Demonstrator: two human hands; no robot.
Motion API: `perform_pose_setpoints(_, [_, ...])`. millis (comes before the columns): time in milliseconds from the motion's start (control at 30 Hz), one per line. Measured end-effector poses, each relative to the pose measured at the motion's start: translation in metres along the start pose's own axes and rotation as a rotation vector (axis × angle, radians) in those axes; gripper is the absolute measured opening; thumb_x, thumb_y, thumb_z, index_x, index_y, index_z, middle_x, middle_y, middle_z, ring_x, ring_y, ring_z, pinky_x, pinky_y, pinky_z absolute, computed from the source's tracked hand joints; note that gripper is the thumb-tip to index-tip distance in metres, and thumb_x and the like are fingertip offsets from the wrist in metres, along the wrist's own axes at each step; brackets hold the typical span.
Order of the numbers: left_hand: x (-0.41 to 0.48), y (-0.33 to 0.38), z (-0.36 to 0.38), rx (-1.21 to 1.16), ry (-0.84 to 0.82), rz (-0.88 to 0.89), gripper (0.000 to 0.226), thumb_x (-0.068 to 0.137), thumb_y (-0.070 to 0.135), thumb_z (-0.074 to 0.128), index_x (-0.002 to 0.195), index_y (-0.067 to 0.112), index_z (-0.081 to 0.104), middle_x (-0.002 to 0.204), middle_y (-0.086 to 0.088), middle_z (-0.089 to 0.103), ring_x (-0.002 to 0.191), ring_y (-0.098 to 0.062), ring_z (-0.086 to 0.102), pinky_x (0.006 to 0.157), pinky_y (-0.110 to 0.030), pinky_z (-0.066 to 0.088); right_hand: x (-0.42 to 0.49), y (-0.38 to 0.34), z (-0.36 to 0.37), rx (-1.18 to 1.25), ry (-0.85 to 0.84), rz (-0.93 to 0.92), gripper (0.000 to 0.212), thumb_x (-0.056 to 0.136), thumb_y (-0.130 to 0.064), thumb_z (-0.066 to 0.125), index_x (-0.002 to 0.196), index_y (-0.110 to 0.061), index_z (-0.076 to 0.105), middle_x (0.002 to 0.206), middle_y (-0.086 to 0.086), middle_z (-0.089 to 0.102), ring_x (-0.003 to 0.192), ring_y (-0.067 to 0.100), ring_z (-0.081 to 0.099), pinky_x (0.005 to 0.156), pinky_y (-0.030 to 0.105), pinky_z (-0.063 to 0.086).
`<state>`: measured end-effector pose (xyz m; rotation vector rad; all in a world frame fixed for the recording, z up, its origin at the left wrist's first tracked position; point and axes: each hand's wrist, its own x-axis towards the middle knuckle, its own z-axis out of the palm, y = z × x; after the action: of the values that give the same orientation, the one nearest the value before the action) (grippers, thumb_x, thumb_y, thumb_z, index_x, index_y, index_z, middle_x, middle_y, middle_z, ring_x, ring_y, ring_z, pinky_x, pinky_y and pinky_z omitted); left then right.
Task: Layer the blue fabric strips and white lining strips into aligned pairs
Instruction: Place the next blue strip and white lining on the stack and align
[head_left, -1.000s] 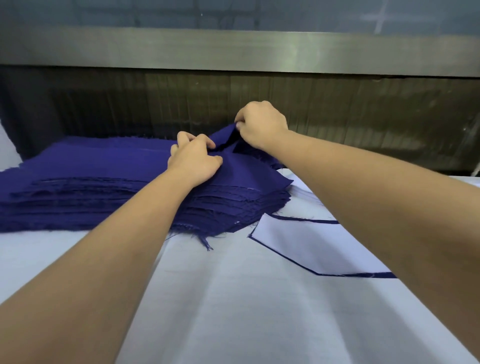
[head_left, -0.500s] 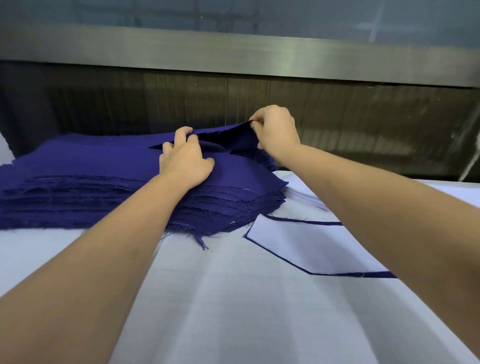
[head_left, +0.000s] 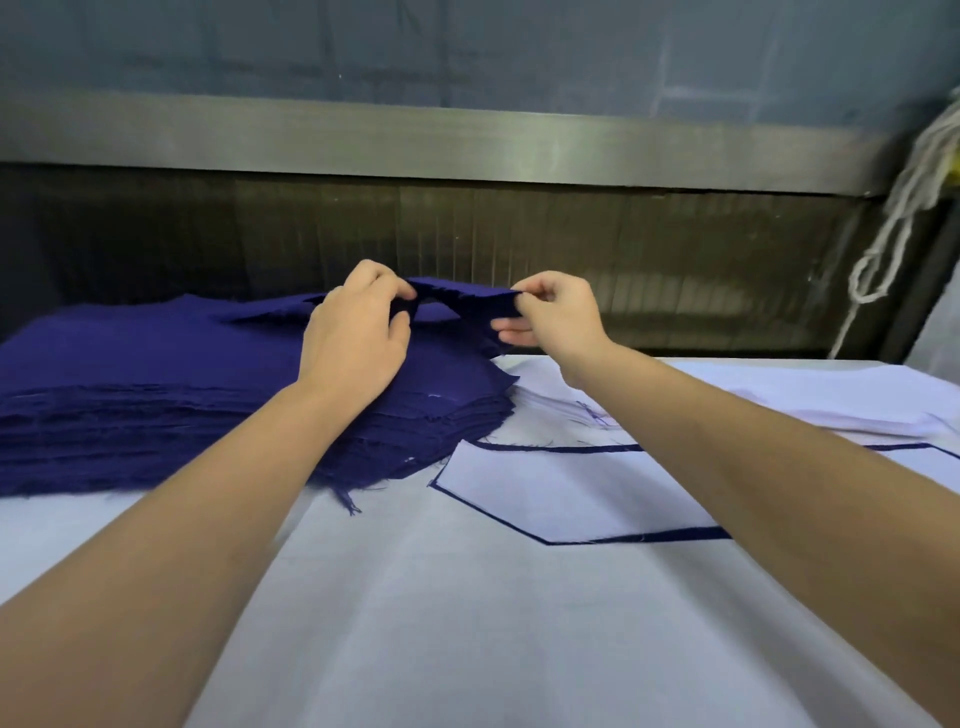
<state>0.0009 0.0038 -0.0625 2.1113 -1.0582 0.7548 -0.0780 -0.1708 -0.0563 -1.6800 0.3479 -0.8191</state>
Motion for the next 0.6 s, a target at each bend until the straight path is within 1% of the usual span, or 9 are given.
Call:
perform_pose_setpoints(67, [-0.004,0.007,0.002,-0.012,-0.015,0.043,0.023,0.093,0.011,0.052,0.114,0.011,0.060,0.119,0.000,0.051,0.096,-0.023,0.058,0.084,-0.045,0.047,-0.006,0.000,-0.009,0.082,0.029,0.040,0.025,0.093,0.004,0.038,0.079,-0.010,0.052,0.085,0.010,0.061,0.062,0.014,0.069,0.059,0.025,0.058])
perform_pose_setpoints(133, [-0.009,0.013,0.005,-0.043,-0.038,0.081,0.022,0.092,0.010,0.052,0.113,0.010,0.060,0.117,0.000,0.051,0.090,-0.021,0.059,0.081,-0.043,0.048,-0.013,0.002,-0.019,0.107,0.047,0.055,0.024,0.092,0.004,0.039,0.078,-0.010,0.052,0.083,0.010,0.062,0.065,0.014,0.069,0.060,0.023,0.058])
perform_pose_setpoints(233, [-0.017,0.021,0.009,-0.090,-0.078,0.143,0.023,0.092,0.005,0.052,0.112,0.008,0.061,0.115,0.001,0.050,0.085,-0.018,0.058,0.078,-0.035,0.047,-0.025,0.005,-0.041,0.048,0.068,0.025,0.025,0.091,0.005,0.043,0.075,-0.010,0.056,0.079,0.008,0.064,0.072,0.014,0.070,0.067,0.024,0.058])
perform_pose_setpoints(300, [-0.022,0.026,0.010,-0.107,-0.097,0.186,0.024,0.092,0.002,0.051,0.112,0.007,0.062,0.115,0.001,0.051,0.087,-0.014,0.056,0.077,-0.027,0.045,-0.034,0.006,-0.057,-0.005,0.072,0.005,0.026,0.090,0.006,0.045,0.075,-0.011,0.058,0.078,0.007,0.065,0.076,0.015,0.070,0.070,0.023,0.058])
perform_pose_setpoints(367, [-0.030,0.032,0.011,-0.106,-0.133,0.262,0.027,0.091,-0.001,0.050,0.114,0.007,0.061,0.116,-0.001,0.052,0.089,-0.014,0.055,0.077,-0.025,0.044,-0.043,0.006,-0.074,-0.043,0.070,-0.004,0.026,0.090,0.006,0.045,0.075,-0.011,0.058,0.078,0.006,0.065,0.075,0.014,0.069,0.071,0.022,0.058])
perform_pose_setpoints(433, [-0.036,0.038,0.012,-0.094,-0.178,0.344,0.032,0.089,-0.004,0.049,0.118,0.007,0.056,0.117,-0.004,0.052,0.091,-0.018,0.058,0.075,-0.027,0.045,-0.055,0.007,-0.092,-0.096,0.059,-0.008,0.026,0.090,0.006,0.044,0.076,-0.011,0.058,0.081,0.008,0.064,0.075,0.015,0.069,0.073,0.022,0.058])
perform_pose_setpoints(467, [-0.038,0.040,0.013,-0.091,-0.192,0.358,0.034,0.089,-0.004,0.049,0.120,0.007,0.053,0.117,-0.005,0.052,0.090,-0.020,0.059,0.073,-0.029,0.047,-0.061,0.008,-0.100,-0.126,0.055,-0.010,0.026,0.090,0.007,0.045,0.076,-0.011,0.058,0.083,0.010,0.065,0.077,0.016,0.069,0.076,0.024,0.058])
perform_pose_setpoints(567, [-0.041,0.045,0.015,-0.079,-0.206,0.319,0.039,0.090,0.000,0.048,0.127,0.012,0.045,0.121,-0.004,0.052,0.087,-0.024,0.061,0.071,-0.042,0.051,-0.078,0.013,-0.128,-0.243,0.063,-0.003,0.023,0.088,0.004,0.051,0.077,-0.012,0.062,0.089,0.017,0.068,0.090,0.030,0.068,0.090,0.042,0.054])
perform_pose_setpoints(600, [-0.042,0.045,0.016,-0.065,-0.211,0.306,0.042,0.090,0.001,0.048,0.130,0.014,0.042,0.123,-0.003,0.052,0.085,-0.025,0.062,0.070,-0.046,0.051,-0.084,0.015,-0.136,-0.281,0.061,0.001,0.020,0.088,0.002,0.052,0.080,-0.012,0.064,0.091,0.017,0.069,0.093,0.032,0.066,0.092,0.045,0.052])
